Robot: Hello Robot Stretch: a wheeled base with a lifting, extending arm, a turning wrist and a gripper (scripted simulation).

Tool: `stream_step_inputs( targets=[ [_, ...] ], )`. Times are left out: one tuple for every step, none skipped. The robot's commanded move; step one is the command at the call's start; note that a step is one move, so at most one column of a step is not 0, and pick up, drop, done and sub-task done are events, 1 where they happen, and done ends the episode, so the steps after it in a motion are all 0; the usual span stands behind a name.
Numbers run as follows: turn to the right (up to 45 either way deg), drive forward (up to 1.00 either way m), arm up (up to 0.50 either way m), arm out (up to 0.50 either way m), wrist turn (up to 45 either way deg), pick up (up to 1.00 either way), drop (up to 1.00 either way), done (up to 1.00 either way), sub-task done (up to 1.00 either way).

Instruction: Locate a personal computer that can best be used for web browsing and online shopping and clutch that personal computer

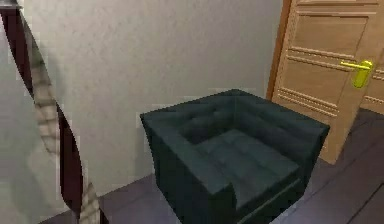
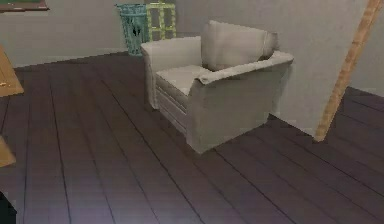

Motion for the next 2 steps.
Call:
stream_step_inputs(
  targets=[
    [0.0, 0.05, 0.0, 0.0, 0.0, 0.0, 0.0, 0.0, 0.0],
    [-45.0, 0.0, 0.0, 0.0, 0.0, 0.0, 0.0, 0.0, 0.0]
  ],
)
